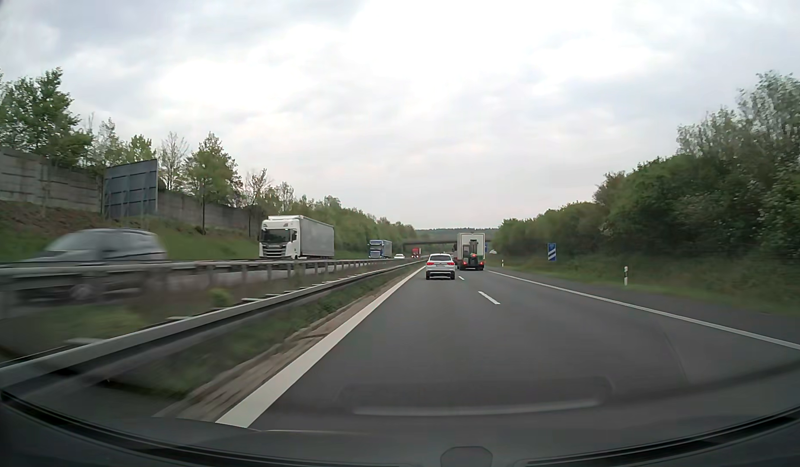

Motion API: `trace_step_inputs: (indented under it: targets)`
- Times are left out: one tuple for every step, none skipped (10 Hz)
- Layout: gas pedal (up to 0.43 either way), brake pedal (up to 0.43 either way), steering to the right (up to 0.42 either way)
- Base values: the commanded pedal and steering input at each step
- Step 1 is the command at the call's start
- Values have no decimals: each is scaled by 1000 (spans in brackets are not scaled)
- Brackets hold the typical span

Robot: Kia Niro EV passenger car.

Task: Follow the waypoints while adhering to traffic rules and regulations

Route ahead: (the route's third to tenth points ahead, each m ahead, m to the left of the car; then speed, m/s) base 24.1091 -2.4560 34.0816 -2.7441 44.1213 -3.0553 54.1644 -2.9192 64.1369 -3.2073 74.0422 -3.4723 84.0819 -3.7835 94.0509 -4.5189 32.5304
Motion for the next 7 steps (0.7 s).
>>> trace_step_inputs:
  targets:
    - [79, 0, 3]
    - [79, 0, 2]
    - [79, 0, 2]
    - [67, 0, 2]
    - [67, 0, 2]
    - [67, 0, 3]
    - [67, 0, 2]
